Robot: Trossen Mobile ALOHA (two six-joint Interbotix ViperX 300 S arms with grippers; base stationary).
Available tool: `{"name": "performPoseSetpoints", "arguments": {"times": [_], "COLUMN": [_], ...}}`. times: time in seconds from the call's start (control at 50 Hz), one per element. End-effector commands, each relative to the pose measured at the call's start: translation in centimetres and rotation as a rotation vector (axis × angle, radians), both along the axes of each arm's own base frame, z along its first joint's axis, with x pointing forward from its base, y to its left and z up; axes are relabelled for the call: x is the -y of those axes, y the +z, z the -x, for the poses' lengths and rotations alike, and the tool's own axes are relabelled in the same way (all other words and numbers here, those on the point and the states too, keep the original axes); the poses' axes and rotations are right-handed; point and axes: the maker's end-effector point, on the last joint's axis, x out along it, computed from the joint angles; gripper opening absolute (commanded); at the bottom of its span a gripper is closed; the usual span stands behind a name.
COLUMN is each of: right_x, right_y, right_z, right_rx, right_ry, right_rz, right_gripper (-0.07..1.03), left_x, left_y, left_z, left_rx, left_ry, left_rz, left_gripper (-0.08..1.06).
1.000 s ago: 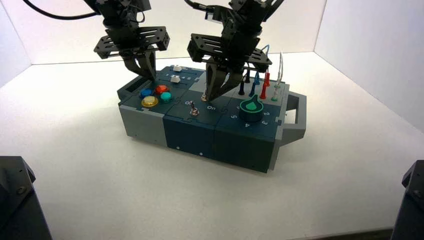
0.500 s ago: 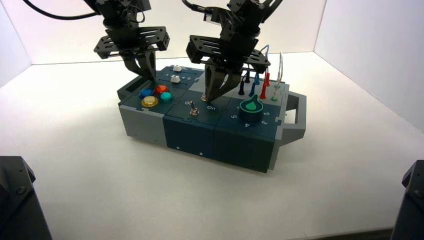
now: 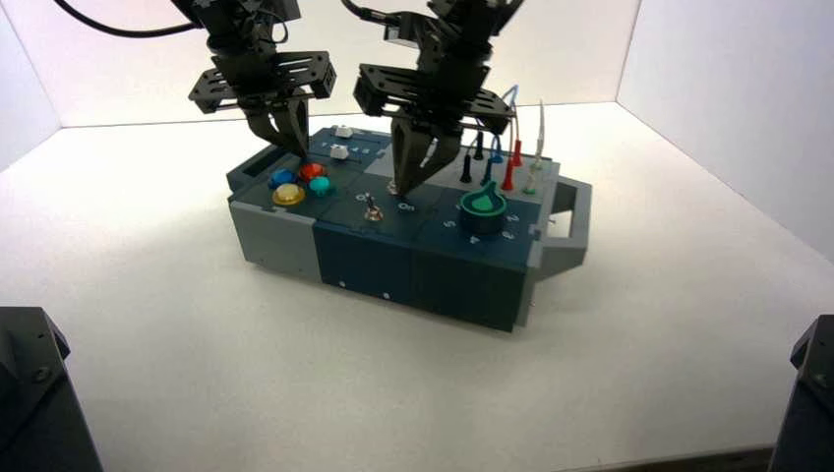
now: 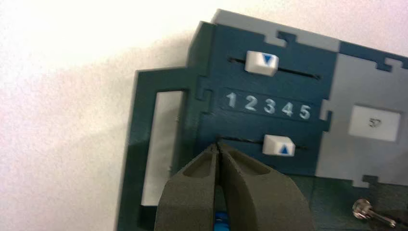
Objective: Flip the top switch off with the right gripper.
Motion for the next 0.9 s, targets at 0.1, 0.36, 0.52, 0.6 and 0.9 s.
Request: {"name": "performPoseSetpoints", "arguments": {"times": [0.1, 0.36, 0.52, 0.6, 0.9], "right_x": [-0.3, -1.9, -2.7, -2.9, -1.3], "right_y": [2.9, 4.8, 5.2, 5.3, 4.9], "right_z": [-2.2, -4.0, -4.7, -4.9, -2.8], "right_rx": [0.089, 0.115, 0.117, 0.114, 0.091], "right_ry": [-0.036, -0.026, -0.015, -0.011, -0.021], "right_rz": [-0.063, -0.094, -0.100, -0.100, -0.086], "right_gripper": [-0.02, -0.02, -0.02, -0.02, -0.02], "left_x": [0.1, 0.3, 0.4, 0.5, 0.5], "left_y": [-0.8, -0.7, -0.7, -0.7, -0.5], "left_z": [0.9, 0.9, 1.0, 1.0, 1.0], "left_rx": [-0.035, -0.031, -0.030, -0.028, -0.020], "left_ry": [-0.020, -0.030, -0.036, -0.041, -0.042], "left_rz": [-0.012, -0.012, -0.013, -0.013, -0.012], "left_gripper": [-0.03, -0.03, -0.03, -0.03, -0.03]}}
